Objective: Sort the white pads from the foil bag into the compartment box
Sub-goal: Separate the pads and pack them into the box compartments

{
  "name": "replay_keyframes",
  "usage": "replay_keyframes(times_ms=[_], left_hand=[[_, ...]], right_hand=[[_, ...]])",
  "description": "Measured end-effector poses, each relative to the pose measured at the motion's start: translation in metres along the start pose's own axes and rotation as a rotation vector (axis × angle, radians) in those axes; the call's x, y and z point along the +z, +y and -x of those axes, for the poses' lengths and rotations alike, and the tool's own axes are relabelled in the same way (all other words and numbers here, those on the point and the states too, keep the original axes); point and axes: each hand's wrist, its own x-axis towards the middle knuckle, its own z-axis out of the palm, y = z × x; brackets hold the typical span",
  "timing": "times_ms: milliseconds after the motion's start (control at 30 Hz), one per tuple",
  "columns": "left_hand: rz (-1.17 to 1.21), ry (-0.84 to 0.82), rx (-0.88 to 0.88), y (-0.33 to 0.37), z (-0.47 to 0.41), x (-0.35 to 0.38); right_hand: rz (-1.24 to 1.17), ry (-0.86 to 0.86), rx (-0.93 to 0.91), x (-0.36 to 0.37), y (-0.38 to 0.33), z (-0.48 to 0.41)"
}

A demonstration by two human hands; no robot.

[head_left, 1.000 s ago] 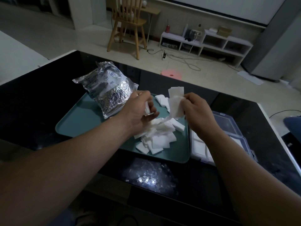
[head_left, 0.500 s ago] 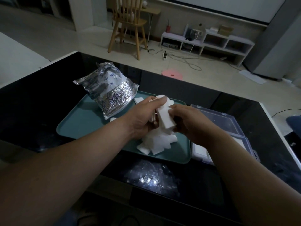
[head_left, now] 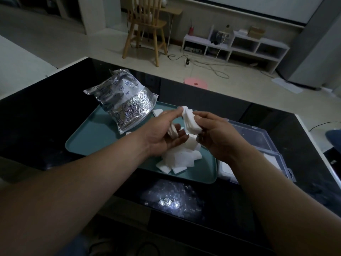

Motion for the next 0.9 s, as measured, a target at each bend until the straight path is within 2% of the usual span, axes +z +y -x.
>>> replay_keyframes(times_ms=[67, 167, 300, 433, 600, 667, 833, 900], left_hand=[[-0.032, -0.095, -0.014, -0.002, 0.002, 0.003], [-0.055, -0.141, -0.006, -0.005, 0.003, 0.003], [-0.071, -0.113, 0.014, -0.005, 0.003, 0.002], [-0.071, -0.055, 0.017, -0.006, 0.002, 0.003], [-0.182, 0.003, 0.077, -0.008, 0.000, 0.003], [-0.227, -0.014, 0.117, -0.009, 0.002, 0.005], [-0.258, 0.137, 0.183, -0.009, 0.003, 0.009], [-0.250, 0.147, 0.182, -0.005, 0.002, 0.008]], right_hand=[[0.050, -0.015, -0.015, 0.003, 0.002, 0.000], [0.130, 0.000, -0.067, 0.004, 0.004, 0.001], [0.274, 0.053, -0.172, 0.006, 0.003, 0.007], [0.533, 0.137, -0.263, 0.009, 0.003, 0.010], [0.457, 0.095, -0.246, 0.015, -0.004, 0.025], [0.605, 0.090, -0.295, 0.017, -0.002, 0.027], [0.797, 0.328, -0.312, 0.002, 0.000, 0.017], [0.999, 0.394, -0.300, -0.005, 0.002, 0.016]])
